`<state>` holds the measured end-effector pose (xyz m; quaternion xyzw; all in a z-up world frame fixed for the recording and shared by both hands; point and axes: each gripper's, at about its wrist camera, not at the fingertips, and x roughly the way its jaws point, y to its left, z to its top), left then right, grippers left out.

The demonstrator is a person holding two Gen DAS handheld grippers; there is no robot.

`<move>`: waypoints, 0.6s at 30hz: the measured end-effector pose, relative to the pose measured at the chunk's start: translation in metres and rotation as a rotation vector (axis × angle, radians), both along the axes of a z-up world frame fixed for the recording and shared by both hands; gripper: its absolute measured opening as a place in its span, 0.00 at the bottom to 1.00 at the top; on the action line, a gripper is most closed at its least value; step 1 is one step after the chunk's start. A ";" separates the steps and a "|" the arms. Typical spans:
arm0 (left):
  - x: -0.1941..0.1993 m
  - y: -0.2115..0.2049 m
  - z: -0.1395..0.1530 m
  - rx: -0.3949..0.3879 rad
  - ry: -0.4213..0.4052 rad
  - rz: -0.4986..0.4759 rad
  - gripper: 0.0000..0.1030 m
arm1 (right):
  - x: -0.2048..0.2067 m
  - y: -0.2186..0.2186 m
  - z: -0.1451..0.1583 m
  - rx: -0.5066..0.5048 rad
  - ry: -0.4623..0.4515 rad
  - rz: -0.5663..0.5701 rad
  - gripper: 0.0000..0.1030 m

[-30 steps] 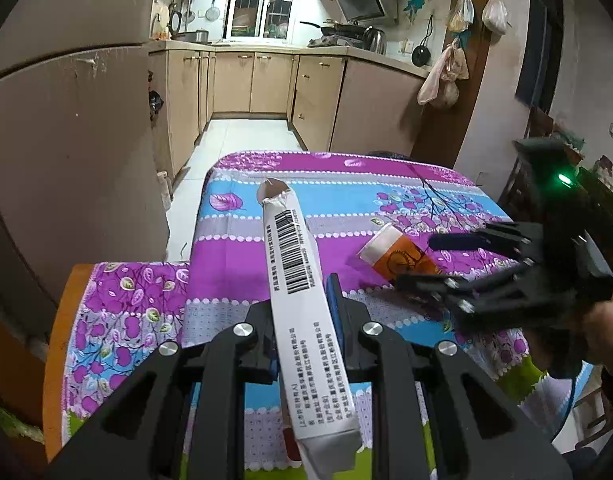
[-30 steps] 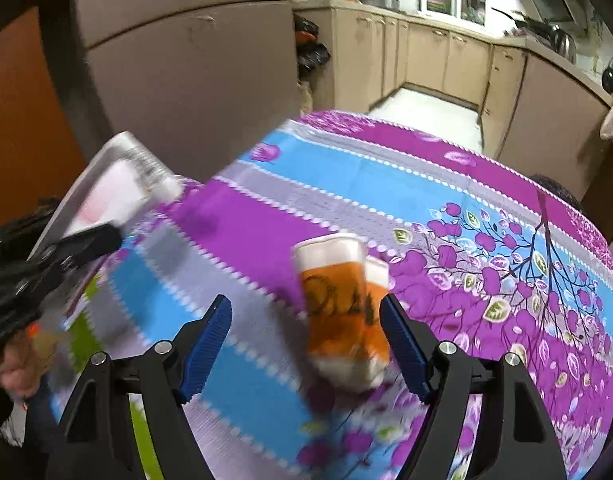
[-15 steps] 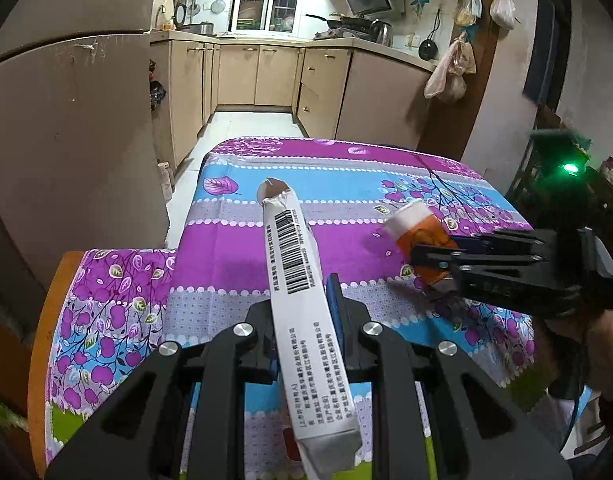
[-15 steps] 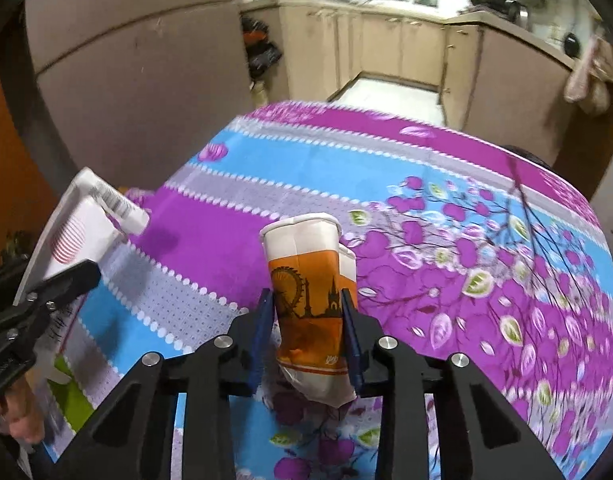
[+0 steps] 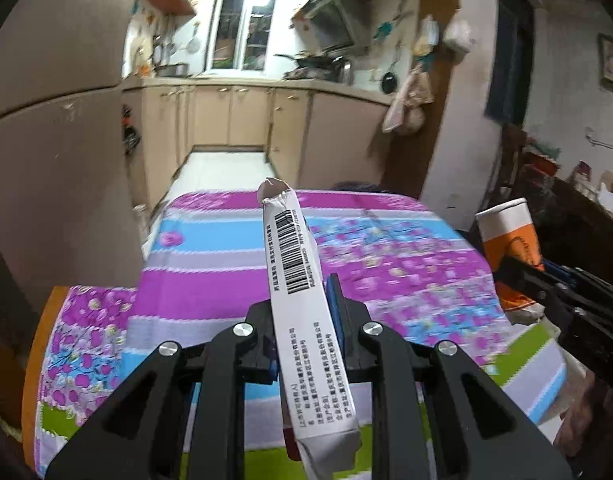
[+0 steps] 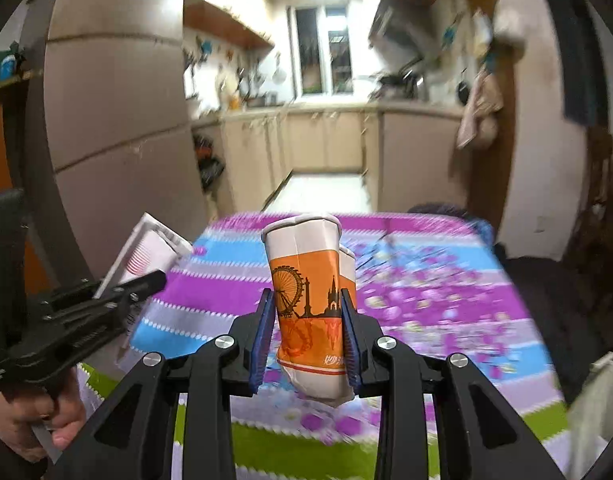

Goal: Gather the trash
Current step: 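Carry the white box and orange cup with both tools over the bucket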

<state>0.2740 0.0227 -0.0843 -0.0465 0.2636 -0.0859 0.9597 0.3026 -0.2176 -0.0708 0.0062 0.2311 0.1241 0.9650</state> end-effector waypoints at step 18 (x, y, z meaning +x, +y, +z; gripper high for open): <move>-0.030 -0.180 0.061 -0.006 -0.117 -0.330 0.17 | -0.129 -0.164 0.055 0.005 -0.117 -0.347 0.31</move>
